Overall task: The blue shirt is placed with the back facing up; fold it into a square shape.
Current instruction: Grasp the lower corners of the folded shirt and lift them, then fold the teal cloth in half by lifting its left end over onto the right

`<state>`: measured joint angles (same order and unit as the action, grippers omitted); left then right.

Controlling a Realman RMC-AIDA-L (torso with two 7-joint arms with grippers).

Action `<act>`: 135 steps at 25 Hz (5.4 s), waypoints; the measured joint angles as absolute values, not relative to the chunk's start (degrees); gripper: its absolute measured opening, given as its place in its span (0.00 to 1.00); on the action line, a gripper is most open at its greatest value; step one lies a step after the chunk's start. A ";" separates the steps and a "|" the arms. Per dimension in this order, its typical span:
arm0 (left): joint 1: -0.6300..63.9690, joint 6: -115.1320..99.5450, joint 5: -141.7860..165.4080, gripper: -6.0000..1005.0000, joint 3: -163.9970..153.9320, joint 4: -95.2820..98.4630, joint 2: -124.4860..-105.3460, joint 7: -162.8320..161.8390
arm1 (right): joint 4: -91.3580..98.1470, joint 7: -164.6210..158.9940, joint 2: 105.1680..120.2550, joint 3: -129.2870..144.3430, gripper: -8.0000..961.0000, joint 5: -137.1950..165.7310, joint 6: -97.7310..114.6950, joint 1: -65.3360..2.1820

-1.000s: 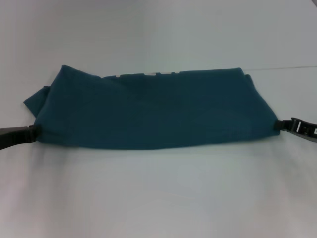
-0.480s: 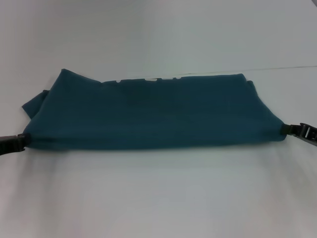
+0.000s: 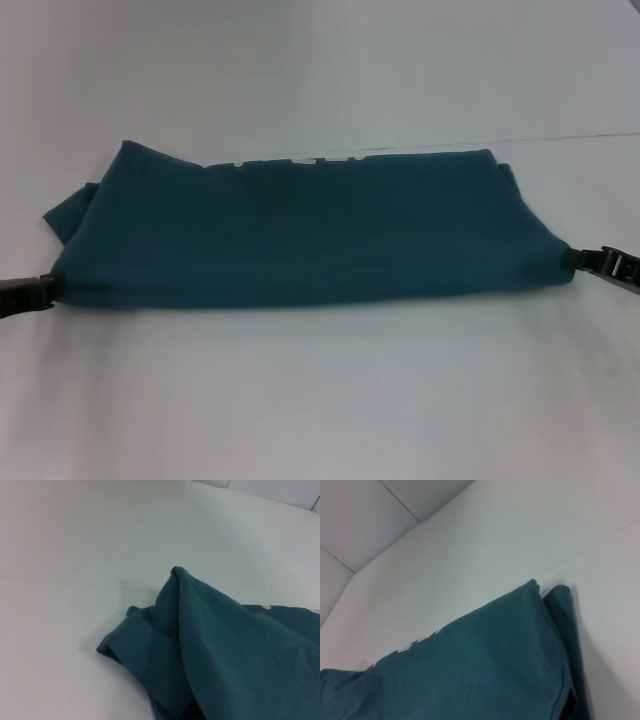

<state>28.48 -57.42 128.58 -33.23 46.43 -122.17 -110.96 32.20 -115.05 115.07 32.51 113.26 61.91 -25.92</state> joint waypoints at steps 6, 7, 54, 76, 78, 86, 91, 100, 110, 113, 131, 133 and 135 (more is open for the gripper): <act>27.89 -62.47 128.80 0.11 -31.94 48.32 -121.86 -112.48 | 32.97 -114.81 114.25 32.27 0.09 113.16 65.00 -25.80; 27.69 -63.33 128.77 0.12 -31.37 48.90 -121.86 -112.77 | 33.45 -114.80 114.01 31.98 0.11 113.15 66.20 -25.69; 30.97 -63.25 135.09 0.71 -27.49 41.99 -120.26 -128.93 | 38.68 -116.71 109.93 27.42 0.83 113.81 71.98 -30.83; 32.08 -59.12 135.17 0.66 -31.38 41.42 -120.32 -128.95 | 38.67 -116.98 109.93 27.42 0.83 113.81 71.80 -31.01; 32.09 -59.07 135.17 0.65 -31.59 41.54 -120.32 -128.97 | 38.67 -116.98 109.93 27.42 0.83 113.81 71.80 -31.00; 32.26 -59.06 135.82 0.32 -31.72 41.64 -120.32 -129.02 | 38.67 -116.81 110.06 27.42 0.83 113.81 71.80 -30.77; 32.14 -58.36 135.86 0.15 -31.36 41.78 -120.32 -129.02 | 38.67 -116.58 110.32 27.42 0.83 113.81 71.60 -30.78; 31.64 -56.86 137.00 0.05 -27.98 42.68 -119.31 -129.02 | 37.98 -116.94 111.40 27.42 0.83 113.82 69.45 -32.00; 29.87 -57.02 140.89 0.05 -17.68 46.11 -117.56 -129.02 | 37.61 -117.24 112.77 29.29 0.83 113.82 66.93 -34.53; 28.70 -57.37 140.98 0.05 -16.08 47.84 -117.31 -129.24 | 37.33 -117.37 112.85 29.78 0.83 113.82 66.61 -35.06; 34.04 -80.01 104.26 0.05 -27.99 49.10 -123.13 -119.41 | 37.02 -116.68 112.67 30.34 0.82 113.75 67.41 -32.22; 36.93 -79.23 99.75 0.05 -31.90 46.17 -123.97 -117.42 | 37.02 -116.66 112.39 30.30 0.82 113.77 67.97 -31.73; 40.23 -78.15 95.37 0.05 -35.24 41.15 -124.30 -114.41 | 37.14 -116.65 112.12 30.09 0.82 113.79 68.70 -31.27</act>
<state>40.23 -78.15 95.37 -35.24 41.15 -124.30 -114.41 37.14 -116.65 112.12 30.09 113.79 68.70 -31.27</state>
